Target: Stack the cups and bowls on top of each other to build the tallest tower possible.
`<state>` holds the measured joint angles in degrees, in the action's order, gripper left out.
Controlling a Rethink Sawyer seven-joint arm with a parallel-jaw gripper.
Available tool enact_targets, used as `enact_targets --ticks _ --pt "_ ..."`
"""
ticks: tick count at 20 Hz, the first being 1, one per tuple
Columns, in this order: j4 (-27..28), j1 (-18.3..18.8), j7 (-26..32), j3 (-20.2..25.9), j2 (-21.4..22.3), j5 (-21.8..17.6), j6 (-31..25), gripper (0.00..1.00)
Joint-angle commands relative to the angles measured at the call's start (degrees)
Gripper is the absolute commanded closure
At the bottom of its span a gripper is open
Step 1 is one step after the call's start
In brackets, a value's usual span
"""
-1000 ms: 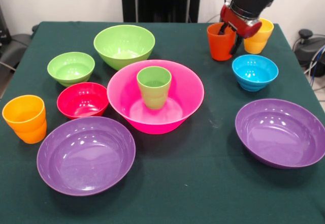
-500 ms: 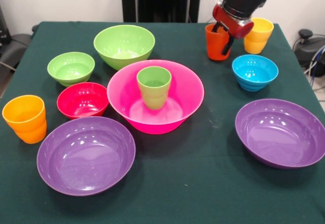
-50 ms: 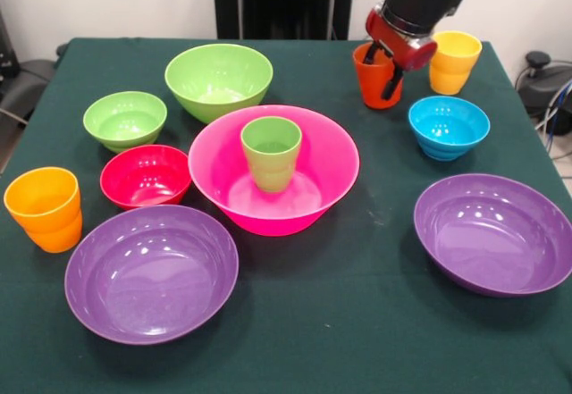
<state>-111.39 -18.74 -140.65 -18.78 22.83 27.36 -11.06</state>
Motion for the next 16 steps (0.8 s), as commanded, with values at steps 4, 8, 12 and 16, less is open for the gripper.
enact_targets --ticks 4,8,12,16 --pt "4.11 3.03 -2.92 10.23 -0.99 -2.66 1.48 0.0" --pt "4.58 3.65 -3.08 11.18 -0.61 -2.19 -0.08 0.0" --pt "5.2 3.61 -3.79 11.63 -0.47 -1.41 -1.52 0.0" --pt "5.45 3.68 -3.4 11.19 -0.48 -1.77 -2.07 0.0"
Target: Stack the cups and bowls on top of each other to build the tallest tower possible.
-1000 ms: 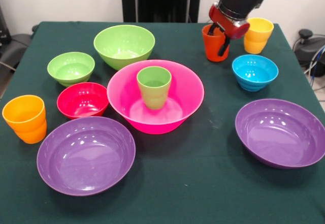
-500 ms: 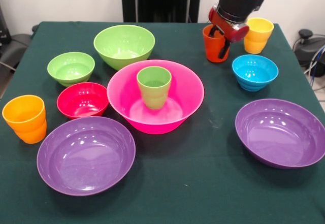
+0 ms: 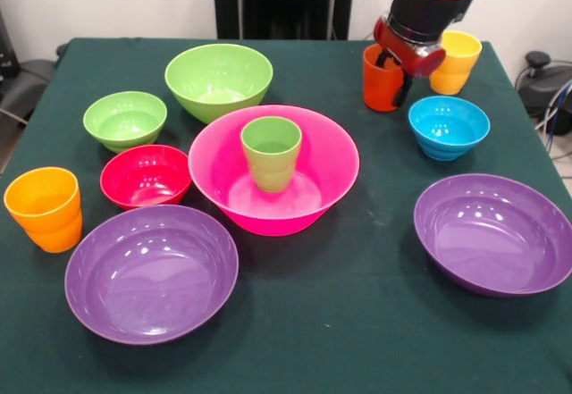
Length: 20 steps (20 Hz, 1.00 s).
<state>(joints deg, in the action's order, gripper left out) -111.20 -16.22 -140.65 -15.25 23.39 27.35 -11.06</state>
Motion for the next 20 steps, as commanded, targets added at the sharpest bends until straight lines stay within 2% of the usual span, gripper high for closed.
enact_targets --ticks 1,5,6,10,13,16,20 --pt "4.82 2.43 -2.67 8.92 -0.7 -2.01 -2.5 0.0" --pt "5.53 1.34 -2.59 7.04 -1.2 -2.64 -1.29 0.0" --pt "5.45 1.58 -2.51 7.11 -1.24 -2.91 -0.51 1.0" --pt "4.46 3.41 -1.33 8.2 -0.39 -4.47 1.98 1.0" --pt "4.81 1.58 -2.56 4.02 1.22 -4.79 1.7 1.0" --pt "6.72 1.67 -1.28 1.09 2.68 -5.84 -2.75 1.0" --pt "10.27 5.21 2.48 1.41 3.31 -8.61 -5.42 1.0"
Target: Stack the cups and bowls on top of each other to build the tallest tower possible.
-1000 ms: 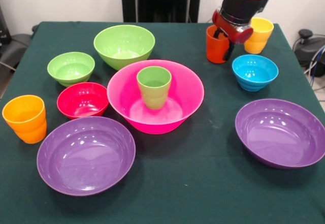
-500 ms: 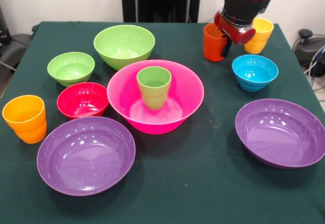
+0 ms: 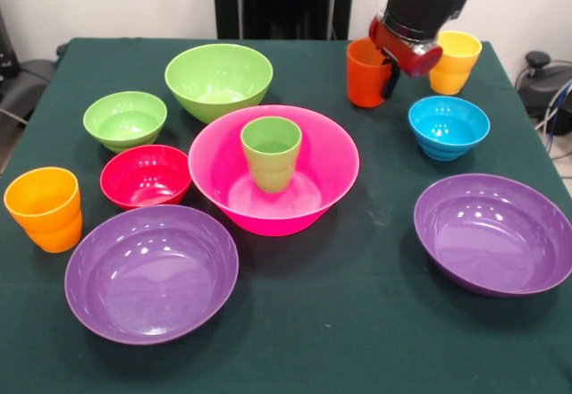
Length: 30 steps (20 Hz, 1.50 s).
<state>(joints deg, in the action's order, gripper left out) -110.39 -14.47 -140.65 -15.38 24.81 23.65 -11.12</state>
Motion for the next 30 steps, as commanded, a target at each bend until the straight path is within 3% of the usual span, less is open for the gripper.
enact_targets --ticks 1,3,7,11,16,24,30 --pt "10.59 4.01 3.42 1.17 2.12 -5.68 -6.55 1.0" --pt "11.48 6.55 5.65 3.28 3.74 -7.37 -10.96 1.0" --pt "14.56 4.93 3.06 0.55 3.91 -9.05 -12.25 1.0" --pt "18.18 5.54 2.34 0.19 3.57 -10.25 -15.4 1.0" --pt "20.78 6.12 1.7 0.8 3.67 -11.07 -18.06 1.0" --pt "26.89 6.03 0.27 1.08 5.02 -10.5 -28.69 1.0" --pt "31.72 6.22 -0.54 0.43 3.69 -10.69 -29.59 1.0"
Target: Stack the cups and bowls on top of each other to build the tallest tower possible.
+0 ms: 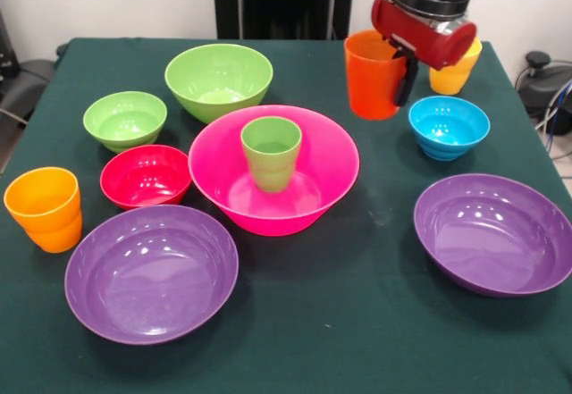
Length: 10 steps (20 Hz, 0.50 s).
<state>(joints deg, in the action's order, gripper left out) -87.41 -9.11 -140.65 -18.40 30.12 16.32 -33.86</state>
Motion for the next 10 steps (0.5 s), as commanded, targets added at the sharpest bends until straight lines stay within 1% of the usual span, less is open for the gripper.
enact_targets --ticks 1,3,7,8,10 --pt "9.37 1.11 -0.27 3.38 -1.93 -3.57 -6.68 1.0" --pt "10.62 1.24 -0.29 2.95 -3.1 -4.06 -5.87 1.0" --pt "11.93 1.67 -0.75 1.73 -7.01 -5.32 0.94 1.0" --pt "11.94 1.72 -0.82 1.41 -7.54 -5.66 2.46 1.0" --pt "12.2 2.25 0.21 1.67 -7.83 -6.03 3.19 1.0"
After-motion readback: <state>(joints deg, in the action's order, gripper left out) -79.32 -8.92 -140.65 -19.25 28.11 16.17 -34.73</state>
